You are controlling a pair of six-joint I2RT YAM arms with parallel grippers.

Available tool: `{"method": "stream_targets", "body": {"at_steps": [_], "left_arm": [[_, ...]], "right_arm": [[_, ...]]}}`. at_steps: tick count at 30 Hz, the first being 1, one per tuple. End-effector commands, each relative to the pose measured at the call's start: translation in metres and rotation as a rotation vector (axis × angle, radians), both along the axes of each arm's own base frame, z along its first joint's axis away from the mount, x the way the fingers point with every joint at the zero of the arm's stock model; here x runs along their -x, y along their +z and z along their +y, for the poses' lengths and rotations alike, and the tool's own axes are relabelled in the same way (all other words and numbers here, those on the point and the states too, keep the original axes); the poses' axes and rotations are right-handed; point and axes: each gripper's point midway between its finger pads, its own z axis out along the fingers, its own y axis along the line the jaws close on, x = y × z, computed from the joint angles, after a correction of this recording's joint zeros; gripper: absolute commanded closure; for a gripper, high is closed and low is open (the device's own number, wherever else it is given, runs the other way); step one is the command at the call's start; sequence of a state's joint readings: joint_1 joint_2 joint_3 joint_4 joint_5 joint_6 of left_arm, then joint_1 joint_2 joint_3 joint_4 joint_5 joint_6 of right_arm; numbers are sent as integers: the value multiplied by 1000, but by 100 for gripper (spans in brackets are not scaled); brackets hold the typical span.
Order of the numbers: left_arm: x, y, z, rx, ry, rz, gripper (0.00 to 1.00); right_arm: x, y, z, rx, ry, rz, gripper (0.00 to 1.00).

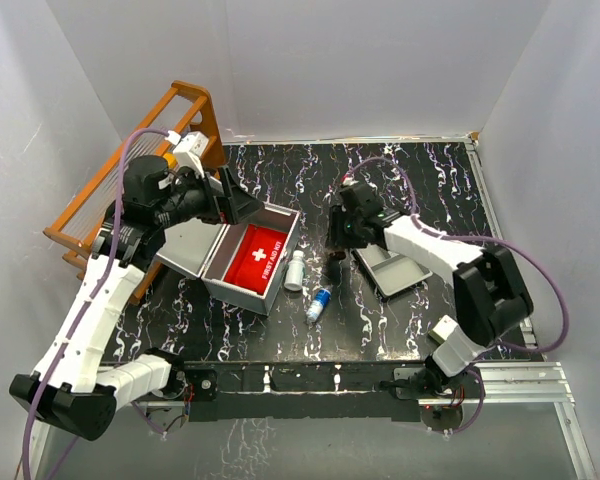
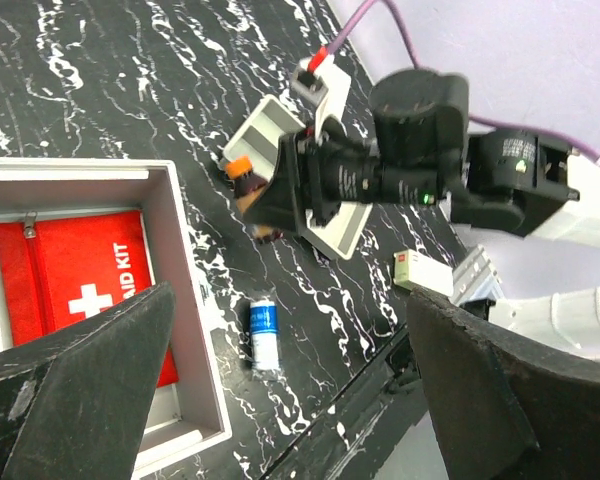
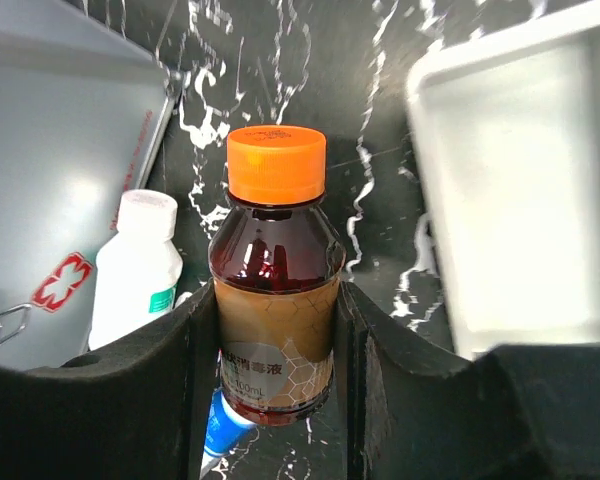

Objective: Organize the medicine kit

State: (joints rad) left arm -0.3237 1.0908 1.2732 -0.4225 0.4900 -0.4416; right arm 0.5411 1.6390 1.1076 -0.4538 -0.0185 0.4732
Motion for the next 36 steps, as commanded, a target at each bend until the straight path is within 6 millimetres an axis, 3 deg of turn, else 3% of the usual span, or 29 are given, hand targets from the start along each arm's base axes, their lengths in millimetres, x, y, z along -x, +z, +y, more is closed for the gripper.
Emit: {"method": "stream_targets", "body": {"at_steps": [1, 4, 8, 13, 19, 23, 36], "left_arm": [[26, 27, -8, 24, -141, -110, 1], [36, 42, -10, 27, -198, -169, 1], [47, 59, -10, 39, -227, -243, 1], [47, 69, -4, 30, -188, -288, 1], [43, 67, 0, 17, -154, -285, 1], [40, 64, -1, 21, -150, -280, 1], [19, 62, -3, 23, -111, -277, 1]], "right_arm": [[-28, 58, -28, -51, -37, -163, 69], [-30, 65, -54, -65, -50, -187, 69], [-30, 59, -84, 35, -43, -216, 69], [-33, 45, -100, 148, -17, -216, 68], [-42, 44, -109, 223, -13, -218, 67], [-41, 41, -103, 209, 44, -223, 68], [-43, 10, -106, 261, 75, -164, 67]]}}
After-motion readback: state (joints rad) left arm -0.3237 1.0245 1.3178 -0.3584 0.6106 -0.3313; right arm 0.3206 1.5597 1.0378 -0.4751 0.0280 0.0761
